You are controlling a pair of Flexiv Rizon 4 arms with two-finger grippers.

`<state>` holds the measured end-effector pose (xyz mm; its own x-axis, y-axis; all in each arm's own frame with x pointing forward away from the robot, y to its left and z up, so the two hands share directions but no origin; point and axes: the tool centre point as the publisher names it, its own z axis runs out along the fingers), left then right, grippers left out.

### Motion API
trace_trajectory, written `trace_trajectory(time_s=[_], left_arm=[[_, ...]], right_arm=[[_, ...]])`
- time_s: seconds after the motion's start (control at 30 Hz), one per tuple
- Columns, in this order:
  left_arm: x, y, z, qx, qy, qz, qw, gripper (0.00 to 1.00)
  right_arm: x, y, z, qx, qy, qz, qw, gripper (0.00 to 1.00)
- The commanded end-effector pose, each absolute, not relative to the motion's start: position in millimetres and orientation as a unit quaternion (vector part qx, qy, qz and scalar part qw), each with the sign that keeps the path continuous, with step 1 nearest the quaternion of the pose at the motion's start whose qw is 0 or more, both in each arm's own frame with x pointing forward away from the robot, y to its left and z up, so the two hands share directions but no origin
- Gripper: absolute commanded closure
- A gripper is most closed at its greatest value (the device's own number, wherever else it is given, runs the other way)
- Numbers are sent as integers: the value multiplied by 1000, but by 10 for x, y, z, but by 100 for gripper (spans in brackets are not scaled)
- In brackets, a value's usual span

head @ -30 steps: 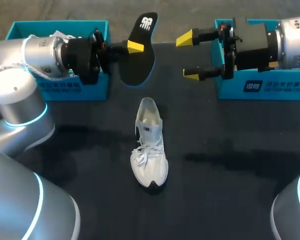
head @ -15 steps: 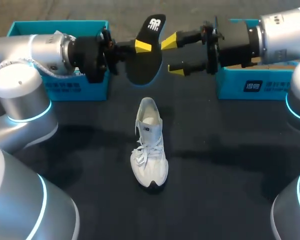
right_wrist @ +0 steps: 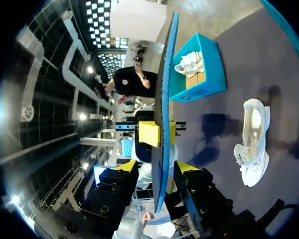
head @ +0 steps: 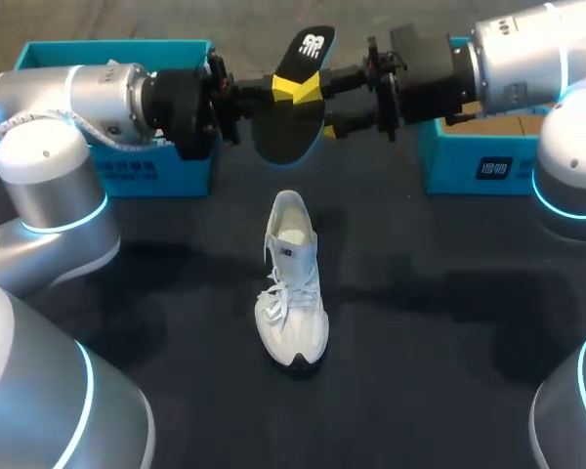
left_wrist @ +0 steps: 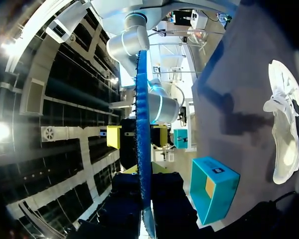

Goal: Take the shoe out of the shoebox, open the shoe tongue, remove and reinsert the insole, then place the shoe into the shoebox

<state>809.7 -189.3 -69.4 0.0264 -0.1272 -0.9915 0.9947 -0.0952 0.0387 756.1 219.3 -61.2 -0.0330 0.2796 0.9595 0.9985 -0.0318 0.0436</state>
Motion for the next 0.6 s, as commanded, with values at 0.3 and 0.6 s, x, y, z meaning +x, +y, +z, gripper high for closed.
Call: trace_trajectory(time_s=[0.3, 0.6], left_arm=[[8110, -1984, -688, 495, 426, -551, 519, 100], [8067, -2005, -688, 491, 425, -553, 522, 100]], right_arm=[[7553, 2285, -662, -575, -554, -444, 406, 76], [7556, 2284, -679, -581, -544, -451, 404, 100]])
